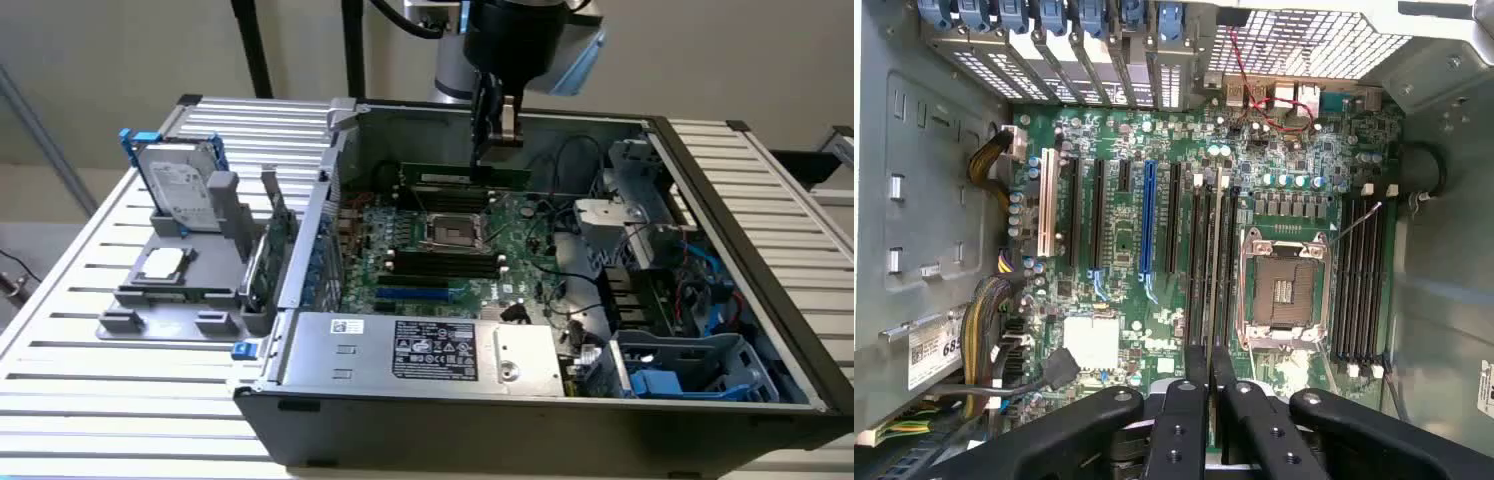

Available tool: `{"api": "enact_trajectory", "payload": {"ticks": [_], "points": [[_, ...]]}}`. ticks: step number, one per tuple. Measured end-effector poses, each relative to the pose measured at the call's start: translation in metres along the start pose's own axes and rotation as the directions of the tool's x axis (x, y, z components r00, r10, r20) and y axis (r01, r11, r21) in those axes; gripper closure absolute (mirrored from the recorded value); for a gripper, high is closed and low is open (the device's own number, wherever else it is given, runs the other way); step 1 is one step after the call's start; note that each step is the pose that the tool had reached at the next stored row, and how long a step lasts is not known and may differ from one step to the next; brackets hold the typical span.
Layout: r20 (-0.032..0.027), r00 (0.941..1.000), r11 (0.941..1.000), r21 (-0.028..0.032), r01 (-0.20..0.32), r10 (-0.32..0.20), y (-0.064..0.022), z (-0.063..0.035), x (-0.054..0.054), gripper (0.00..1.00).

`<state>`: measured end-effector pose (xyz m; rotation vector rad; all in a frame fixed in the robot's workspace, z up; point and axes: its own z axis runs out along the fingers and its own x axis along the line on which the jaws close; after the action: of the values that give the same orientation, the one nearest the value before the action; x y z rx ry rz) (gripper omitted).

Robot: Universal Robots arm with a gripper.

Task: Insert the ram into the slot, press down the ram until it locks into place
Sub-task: 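Insert the ram into the slot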

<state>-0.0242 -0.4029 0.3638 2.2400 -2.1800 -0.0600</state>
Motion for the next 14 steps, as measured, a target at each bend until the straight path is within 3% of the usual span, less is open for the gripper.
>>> {"api": "enact_trajectory", "payload": {"ticks": [14], "points": [[-0.0001,1.0,1.0,0.0,0.0,0.0,-0.0001,0.0011,0.0,0.87]]}}
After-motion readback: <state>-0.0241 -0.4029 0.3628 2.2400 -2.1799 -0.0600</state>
